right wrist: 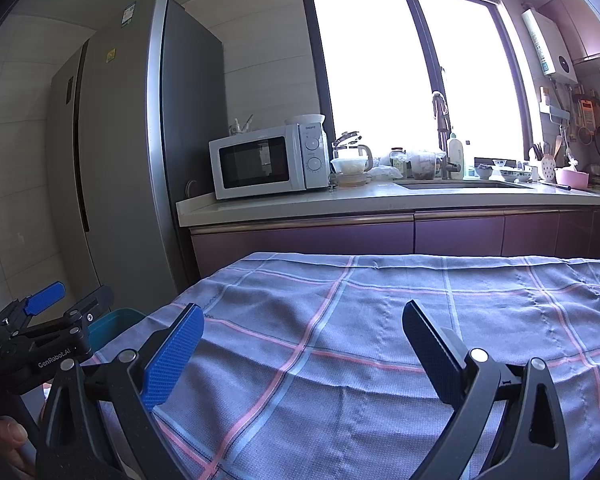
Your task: Collect trash
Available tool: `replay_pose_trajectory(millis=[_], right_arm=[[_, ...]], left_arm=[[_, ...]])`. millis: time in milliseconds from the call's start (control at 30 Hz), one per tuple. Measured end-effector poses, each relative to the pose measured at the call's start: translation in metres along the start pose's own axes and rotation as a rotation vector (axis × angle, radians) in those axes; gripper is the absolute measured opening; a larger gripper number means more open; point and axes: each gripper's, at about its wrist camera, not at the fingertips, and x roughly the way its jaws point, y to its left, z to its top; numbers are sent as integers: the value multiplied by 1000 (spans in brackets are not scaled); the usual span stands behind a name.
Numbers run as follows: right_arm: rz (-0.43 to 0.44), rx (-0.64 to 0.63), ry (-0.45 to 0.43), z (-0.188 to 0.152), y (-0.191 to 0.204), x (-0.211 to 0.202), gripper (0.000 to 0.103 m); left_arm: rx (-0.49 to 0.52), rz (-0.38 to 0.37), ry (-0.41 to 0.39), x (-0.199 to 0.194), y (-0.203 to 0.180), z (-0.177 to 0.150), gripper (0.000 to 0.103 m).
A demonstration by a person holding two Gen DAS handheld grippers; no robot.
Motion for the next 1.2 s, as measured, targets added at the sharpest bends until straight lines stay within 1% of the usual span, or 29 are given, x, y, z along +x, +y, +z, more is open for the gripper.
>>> replay_pose_trajectory(millis=[700,867,933,1000,1067,1100,1133,1200], right_arm=[[-4,15,4,-1,-6,0,96],[-8,21,2,-1,-11,0,96],[-11,24,3,-1,-14,0,96],[-17,23,10,-1,-18,0,96],[-29,30,22,1,-27,0,96],[-38,38,36,2,-33,2,96],[-58,48,62,4,-41,5,96],[-97,64,121,5,-59,13,96]], left_arm=[[11,-17,15,8,-5,-4,97],[24,-49,15,10,-9,-3,97],[31,-53,28,14,-13,-3,97],[29,-88,76,22,-16,-2,97],[40,-113,150,39,-23,0,97],[48,-126,191,48,-27,1,97],[63,-151,250,61,-32,1,97],[91,-166,352,87,-44,0,97]])
